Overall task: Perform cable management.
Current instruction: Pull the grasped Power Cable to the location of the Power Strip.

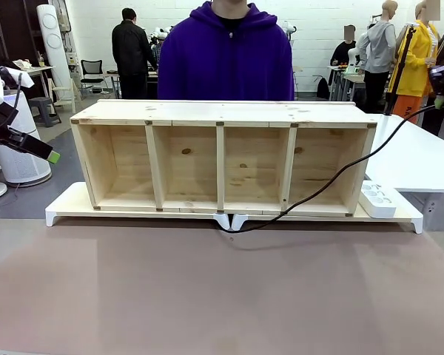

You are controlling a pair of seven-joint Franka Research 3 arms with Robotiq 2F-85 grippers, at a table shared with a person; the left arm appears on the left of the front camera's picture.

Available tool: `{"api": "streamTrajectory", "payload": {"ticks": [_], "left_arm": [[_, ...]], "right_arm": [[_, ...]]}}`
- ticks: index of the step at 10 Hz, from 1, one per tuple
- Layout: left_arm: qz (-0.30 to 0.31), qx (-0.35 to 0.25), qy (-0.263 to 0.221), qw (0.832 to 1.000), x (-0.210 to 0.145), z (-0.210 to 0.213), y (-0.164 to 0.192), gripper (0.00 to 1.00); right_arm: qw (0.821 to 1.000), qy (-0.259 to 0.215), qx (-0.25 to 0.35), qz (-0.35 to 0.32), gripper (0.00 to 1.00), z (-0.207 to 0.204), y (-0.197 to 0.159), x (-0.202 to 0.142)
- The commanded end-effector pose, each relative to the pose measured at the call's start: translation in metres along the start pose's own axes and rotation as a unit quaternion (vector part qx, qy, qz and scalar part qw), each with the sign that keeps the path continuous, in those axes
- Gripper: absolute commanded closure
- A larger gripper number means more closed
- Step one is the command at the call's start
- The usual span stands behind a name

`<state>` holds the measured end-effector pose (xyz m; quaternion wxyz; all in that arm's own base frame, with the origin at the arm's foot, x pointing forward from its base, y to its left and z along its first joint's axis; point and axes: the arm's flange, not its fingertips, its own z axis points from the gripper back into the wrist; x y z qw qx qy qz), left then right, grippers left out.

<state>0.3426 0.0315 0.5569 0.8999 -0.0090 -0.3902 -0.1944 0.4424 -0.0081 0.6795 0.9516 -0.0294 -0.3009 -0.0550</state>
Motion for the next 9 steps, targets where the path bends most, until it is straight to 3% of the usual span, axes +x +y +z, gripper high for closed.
{"api": "streamTrajectory", "payload": {"ticks": [1, 5, 7, 9], "left_arm": [[0.004, -0.001, -0.003, 1.000, -0.001, -0.001, 0.000, 0.00], [0.004, -0.001, -0.003, 1.000, -0.001, -0.001, 0.000, 0.00], [0.004, -0.001, -0.003, 1.000, -0.001, -0.001, 0.000, 0.00], [0.004, -0.001, -0.003, 1.000, -0.001, -0.001, 0.000, 0.00]], "right_arm": [[0.999, 0.042, 0.019, 0.013, 0.87, 0.004, -0.002, 0.021], [0.994, 0.112, 0.008, 0.010, 0.87, 0.000, 0.001, 0.039], [0.994, 0.106, 0.009, 0.011, 0.87, -0.003, 0.003, 0.046], [0.995, 0.103, -0.003, 0.005, 0.87, -0.004, 0.004, 0.029]]}}
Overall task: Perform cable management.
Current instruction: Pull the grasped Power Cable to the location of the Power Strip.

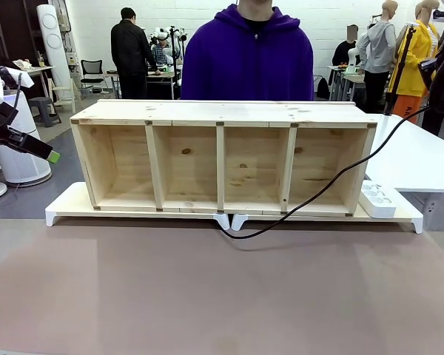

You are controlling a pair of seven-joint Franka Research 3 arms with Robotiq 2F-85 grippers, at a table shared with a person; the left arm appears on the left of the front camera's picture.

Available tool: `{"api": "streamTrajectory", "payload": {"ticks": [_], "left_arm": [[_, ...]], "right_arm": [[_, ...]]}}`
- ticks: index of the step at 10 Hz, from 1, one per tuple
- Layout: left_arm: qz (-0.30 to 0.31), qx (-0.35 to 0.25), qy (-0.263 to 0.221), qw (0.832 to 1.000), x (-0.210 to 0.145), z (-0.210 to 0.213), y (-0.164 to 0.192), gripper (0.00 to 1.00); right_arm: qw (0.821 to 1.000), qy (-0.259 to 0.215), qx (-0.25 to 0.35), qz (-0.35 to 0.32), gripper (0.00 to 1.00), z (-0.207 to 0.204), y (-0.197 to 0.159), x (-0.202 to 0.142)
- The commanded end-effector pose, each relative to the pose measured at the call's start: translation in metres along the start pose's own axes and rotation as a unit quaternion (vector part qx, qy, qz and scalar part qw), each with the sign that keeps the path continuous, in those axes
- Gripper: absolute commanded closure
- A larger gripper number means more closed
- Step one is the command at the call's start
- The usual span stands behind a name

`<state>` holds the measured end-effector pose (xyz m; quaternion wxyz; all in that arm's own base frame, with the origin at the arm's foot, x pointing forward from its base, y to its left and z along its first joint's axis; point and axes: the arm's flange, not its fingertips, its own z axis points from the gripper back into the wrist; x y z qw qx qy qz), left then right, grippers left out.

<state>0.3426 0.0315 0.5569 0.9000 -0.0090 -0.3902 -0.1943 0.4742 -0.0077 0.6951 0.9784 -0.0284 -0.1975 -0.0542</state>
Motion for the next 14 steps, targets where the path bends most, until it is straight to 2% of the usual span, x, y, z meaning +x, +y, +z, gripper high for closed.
{"api": "streamTrajectory", "payload": {"ticks": [1, 3, 5, 8, 12, 14], "left_arm": [[0.004, -0.001, -0.004, 1.000, -0.001, -0.001, 0.000, 0.00], [0.004, -0.001, -0.004, 1.000, -0.001, -0.001, 0.000, 0.00], [0.004, -0.001, -0.004, 1.000, -0.001, -0.001, 0.000, 0.00], [0.004, -0.001, -0.004, 1.000, -0.001, -0.001, 0.000, 0.00], [0.004, -0.001, -0.004, 1.000, -0.001, -0.001, 0.000, 0.00], [0.004, -0.001, -0.004, 1.000, -0.001, -0.001, 0.000, 0.00]], "right_arm": [[1.000, -0.003, 0.001, 0.000, 0.87, 0.000, 0.000, -0.006], [1.000, 0.000, 0.000, 0.000, 0.87, 0.000, 0.000, 0.000], [0.999, 0.007, -0.001, 0.034, 0.87, -0.021, 0.003, 0.047], [0.995, 0.066, 0.007, 0.077, 0.87, -0.031, 0.017, 0.078], [0.992, 0.098, 0.003, 0.074, 0.87, -0.036, 0.015, 0.082], [0.988, 0.136, 0.001, 0.076, 0.87, -0.047, 0.019, 0.087]]}}
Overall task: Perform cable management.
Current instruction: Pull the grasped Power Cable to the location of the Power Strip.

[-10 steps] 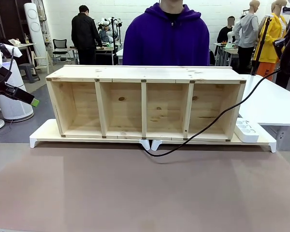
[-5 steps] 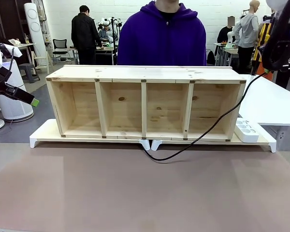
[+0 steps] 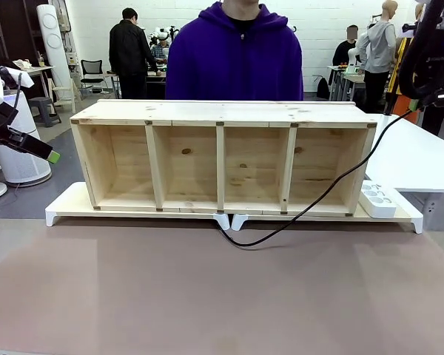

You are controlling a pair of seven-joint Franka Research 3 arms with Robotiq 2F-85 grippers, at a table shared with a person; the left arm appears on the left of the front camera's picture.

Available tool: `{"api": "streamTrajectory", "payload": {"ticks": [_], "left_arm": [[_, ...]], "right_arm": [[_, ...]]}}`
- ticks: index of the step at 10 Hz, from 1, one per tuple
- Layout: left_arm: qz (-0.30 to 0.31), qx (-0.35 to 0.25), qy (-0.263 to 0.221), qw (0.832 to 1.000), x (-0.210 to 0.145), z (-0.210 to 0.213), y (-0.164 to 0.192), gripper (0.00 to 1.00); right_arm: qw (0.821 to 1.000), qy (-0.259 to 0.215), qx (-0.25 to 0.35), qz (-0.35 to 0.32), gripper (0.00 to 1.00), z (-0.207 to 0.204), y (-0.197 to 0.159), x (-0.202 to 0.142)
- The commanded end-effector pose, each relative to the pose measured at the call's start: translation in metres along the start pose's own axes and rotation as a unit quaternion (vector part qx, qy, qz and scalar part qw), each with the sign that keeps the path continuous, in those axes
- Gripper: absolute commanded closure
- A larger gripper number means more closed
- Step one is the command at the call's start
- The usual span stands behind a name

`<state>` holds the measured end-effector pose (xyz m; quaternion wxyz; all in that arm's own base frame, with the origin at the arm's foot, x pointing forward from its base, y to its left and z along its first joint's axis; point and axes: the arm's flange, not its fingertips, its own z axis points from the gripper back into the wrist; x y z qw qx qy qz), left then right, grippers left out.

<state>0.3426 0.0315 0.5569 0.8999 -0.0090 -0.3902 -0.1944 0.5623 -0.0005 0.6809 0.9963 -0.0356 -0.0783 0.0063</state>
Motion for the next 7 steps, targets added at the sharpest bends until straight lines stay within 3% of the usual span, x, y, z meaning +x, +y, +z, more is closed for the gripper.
{"api": "streamTrajectory", "payload": {"ticks": [1, 7], "left_arm": [[0.004, -0.001, -0.003, 1.000, -0.001, -0.001, 0.000, 0.00], [0.004, -0.001, -0.003, 1.000, -0.001, -0.001, 0.000, 0.00]], "right_arm": [[1.000, 0.021, 0.002, 0.015, 0.87, 0.001, 0.003, 0.016], [0.998, -0.065, -0.001, 0.023, 0.87, 0.003, 0.010, 0.032]]}}
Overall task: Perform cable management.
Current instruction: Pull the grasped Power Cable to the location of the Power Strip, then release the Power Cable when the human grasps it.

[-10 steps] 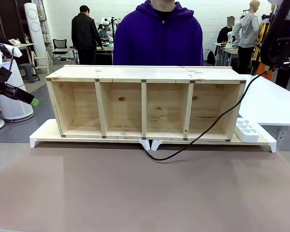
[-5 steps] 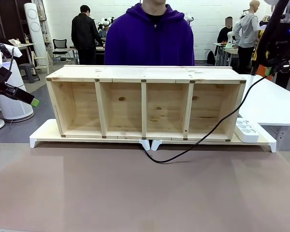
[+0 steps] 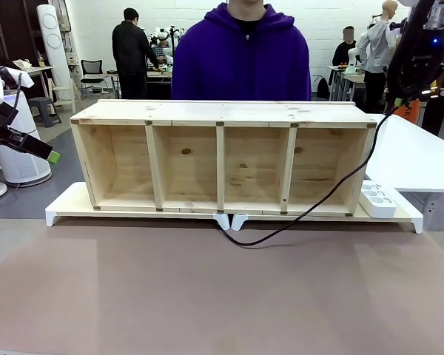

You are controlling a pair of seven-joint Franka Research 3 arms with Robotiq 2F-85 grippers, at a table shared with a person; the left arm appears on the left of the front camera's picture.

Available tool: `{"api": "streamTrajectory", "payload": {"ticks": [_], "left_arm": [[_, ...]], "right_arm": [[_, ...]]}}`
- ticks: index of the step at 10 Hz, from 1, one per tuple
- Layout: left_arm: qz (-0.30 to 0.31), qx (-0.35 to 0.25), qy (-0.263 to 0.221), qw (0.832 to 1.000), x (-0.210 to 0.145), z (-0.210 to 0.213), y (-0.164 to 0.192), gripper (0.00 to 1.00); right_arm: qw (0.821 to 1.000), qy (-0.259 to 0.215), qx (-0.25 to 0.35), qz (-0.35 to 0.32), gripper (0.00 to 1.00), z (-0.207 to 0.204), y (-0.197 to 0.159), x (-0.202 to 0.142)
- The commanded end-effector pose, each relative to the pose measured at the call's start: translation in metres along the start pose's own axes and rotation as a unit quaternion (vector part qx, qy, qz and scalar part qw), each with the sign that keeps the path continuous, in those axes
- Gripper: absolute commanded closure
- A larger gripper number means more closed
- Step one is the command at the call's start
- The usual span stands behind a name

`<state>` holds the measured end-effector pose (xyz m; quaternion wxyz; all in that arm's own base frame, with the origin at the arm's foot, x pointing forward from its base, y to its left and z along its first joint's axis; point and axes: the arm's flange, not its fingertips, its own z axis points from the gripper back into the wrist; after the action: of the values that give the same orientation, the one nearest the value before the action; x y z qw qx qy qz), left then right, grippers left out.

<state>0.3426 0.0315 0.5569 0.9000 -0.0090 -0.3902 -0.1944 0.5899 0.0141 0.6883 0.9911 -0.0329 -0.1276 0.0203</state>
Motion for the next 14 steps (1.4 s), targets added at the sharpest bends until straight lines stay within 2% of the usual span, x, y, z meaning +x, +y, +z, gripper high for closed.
{"api": "streamTrajectory", "payload": {"ticks": [1, 2, 14], "left_arm": [[0.004, -0.001, -0.004, 1.000, -0.0009, -0.0012, 0.0005, 0.00], [0.004, -0.001, -0.004, 1.000, -0.0009, -0.0012, 0.0005, 0.00], [0.004, -0.001, -0.004, 1.000, -0.0009, -0.0012, 0.0005, 0.00]], "right_arm": [[1.000, -0.019, -0.008, 0.012, 0.87, -0.0036, -0.0037, 0.0013], [1.000, 0.000, 0.000, 0.000, 0.87, 0.0000, 0.0000, 0.0000], [1.000, 0.000, 0.000, 0.000, 0.87, 0.0000, 0.0000, 0.0000]]}}
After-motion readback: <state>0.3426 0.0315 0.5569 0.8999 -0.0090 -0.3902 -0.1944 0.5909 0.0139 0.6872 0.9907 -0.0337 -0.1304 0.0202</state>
